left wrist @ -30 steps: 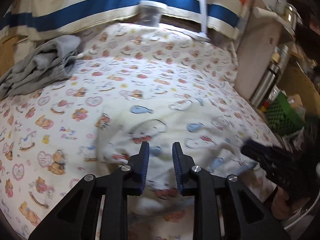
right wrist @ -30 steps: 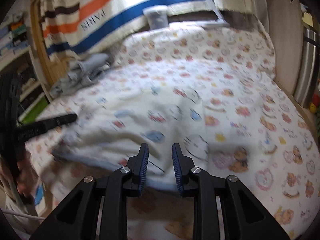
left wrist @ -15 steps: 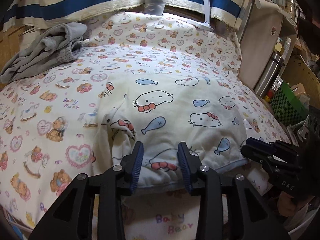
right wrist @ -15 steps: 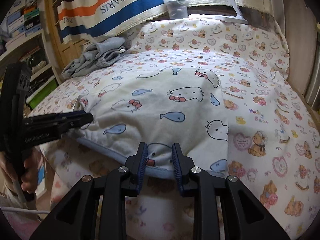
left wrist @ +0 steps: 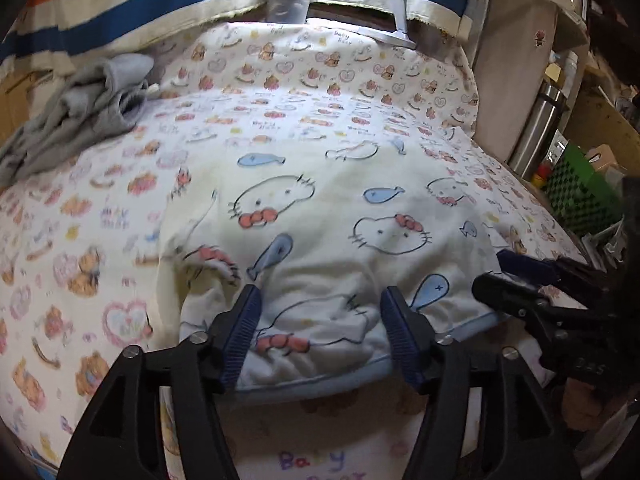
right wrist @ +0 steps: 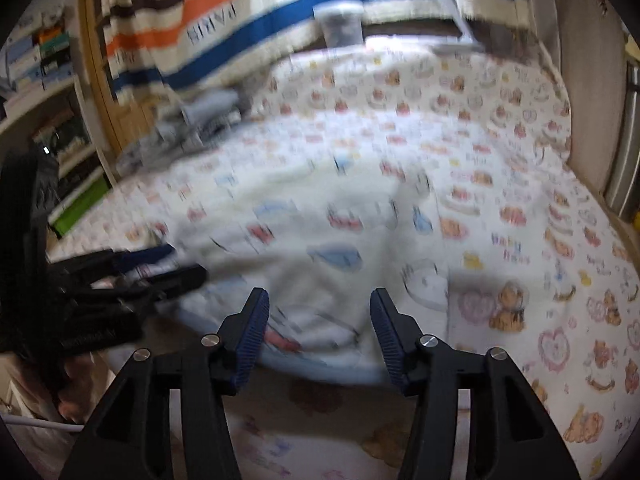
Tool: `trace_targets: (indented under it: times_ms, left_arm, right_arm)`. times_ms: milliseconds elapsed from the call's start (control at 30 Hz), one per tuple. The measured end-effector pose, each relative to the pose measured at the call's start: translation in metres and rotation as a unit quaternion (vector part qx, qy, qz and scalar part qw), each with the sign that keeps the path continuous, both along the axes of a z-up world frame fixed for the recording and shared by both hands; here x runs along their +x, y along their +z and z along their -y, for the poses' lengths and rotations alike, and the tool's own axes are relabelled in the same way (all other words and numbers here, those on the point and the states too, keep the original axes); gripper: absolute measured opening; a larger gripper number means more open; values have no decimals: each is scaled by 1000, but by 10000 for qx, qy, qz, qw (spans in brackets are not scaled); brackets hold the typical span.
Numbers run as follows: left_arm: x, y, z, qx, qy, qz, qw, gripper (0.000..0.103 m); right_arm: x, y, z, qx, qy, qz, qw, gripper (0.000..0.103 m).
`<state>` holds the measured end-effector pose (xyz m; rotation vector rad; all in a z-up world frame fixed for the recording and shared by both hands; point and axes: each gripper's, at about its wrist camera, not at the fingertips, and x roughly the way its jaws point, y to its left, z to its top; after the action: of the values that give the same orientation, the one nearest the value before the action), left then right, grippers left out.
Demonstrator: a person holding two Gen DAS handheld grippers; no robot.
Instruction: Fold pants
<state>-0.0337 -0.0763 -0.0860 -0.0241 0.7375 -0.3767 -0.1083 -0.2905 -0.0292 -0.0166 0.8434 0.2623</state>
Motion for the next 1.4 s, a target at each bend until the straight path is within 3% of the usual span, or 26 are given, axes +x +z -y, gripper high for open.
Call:
trace_targets:
  times_ms: [167,233,367,433,500,567,700,833,1000,1333,1400]
  left_arm:
    - [-19,12,-8,173,-70,199,9996,72]
    - [-21,23,-16,185,-41,327,9993,79]
    - [-1,50,-33,266,202,523,9981,84]
    - [14,61,-42,75,142,455,9988,85]
    - [33,70,-52,-178,152,284,9993,85]
    - [54,74,-60,-253,263,128,9993,85]
    - [87,79,-66,-250,270,4,9993,84]
    - [119,83,-52,27,-69,-71,9999,79]
    - [143,77,-26,395,-468,-284,9977,70]
    - [157,40,-8,1020,-1046,-632,9872,67]
    - [159,36,-9,1044,-1101,-676,9861,67]
  right_arm:
    - [-10,2,3,-244,104,107,9996,60]
    - [-13,10,2,-451,171,294,9984,68]
    - [0,33,13,-538,121,556,9969,70]
    - [11,50,24,-387,7,687,9969,72]
    - [23,66,36,-98,11,799,9968,85]
    - [39,77,47,33,37,793,9968,85]
    - [84,85,66,510,297,311,9978,85]
    - [125,77,66,701,625,-86,9955,84]
    - [162,52,47,615,856,-592,9927,66]
    - [177,18,32,591,1402,-779,9853,66]
    - [180,11,33,581,1407,-868,9845,71]
